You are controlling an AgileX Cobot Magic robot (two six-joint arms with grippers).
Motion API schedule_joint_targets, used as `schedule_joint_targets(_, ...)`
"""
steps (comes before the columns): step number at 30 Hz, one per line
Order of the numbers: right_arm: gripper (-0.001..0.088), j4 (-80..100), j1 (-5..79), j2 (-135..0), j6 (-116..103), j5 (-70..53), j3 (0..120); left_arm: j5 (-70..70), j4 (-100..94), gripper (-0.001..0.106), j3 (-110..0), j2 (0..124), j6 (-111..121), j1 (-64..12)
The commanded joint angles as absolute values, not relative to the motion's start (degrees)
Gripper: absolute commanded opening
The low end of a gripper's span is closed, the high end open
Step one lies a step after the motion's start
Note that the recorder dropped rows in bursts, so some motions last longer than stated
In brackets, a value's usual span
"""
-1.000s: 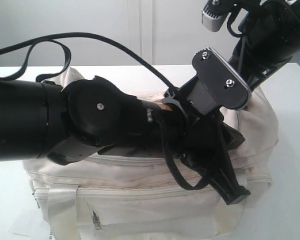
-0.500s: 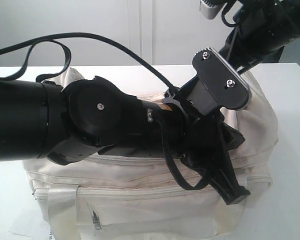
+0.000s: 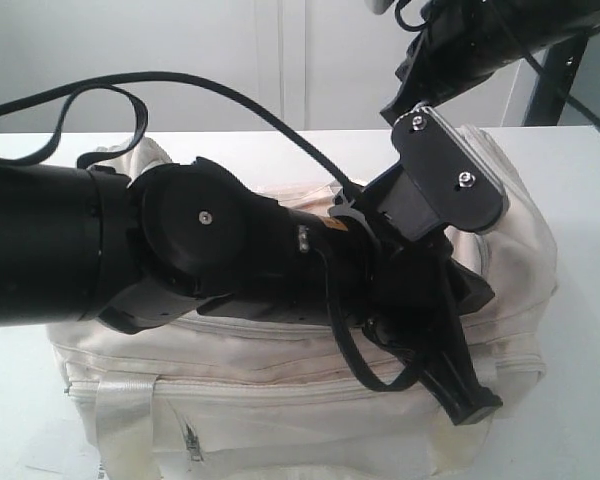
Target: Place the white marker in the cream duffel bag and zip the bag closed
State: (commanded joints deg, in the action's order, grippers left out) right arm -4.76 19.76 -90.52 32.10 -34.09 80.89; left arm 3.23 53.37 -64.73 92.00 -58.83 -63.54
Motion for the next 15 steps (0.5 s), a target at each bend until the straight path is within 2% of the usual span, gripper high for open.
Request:
schedule_joint_targets(5, 0.0, -11.4, 15.1, -90.3, 30.7, -50.9, 84.8, 4.9, 53.4, 0.0, -64.7, 92.0, -58.8, -63.5)
schedule_joint_targets(8, 0.0013, -24.8, 10.1, -89.8, 31.8, -57.0, 86.3, 4.8, 53.4, 0.0, -64.7, 92.0, -58.9, -63.5)
schedule_joint_targets(11, 0.0138, -35.1, 7.4, -89.6, 36.1, -64.6, 86.7, 4.7, 53.4, 0.0, -64.7, 92.0, -58.9, -63.5)
schedule_joint_targets(15, 0.0442, -34.2, 7.8, -89.6, 37.0, -68.7, 86.5, 4.9, 53.4, 0.0, -64.7, 92.0, -58.9, -63.5)
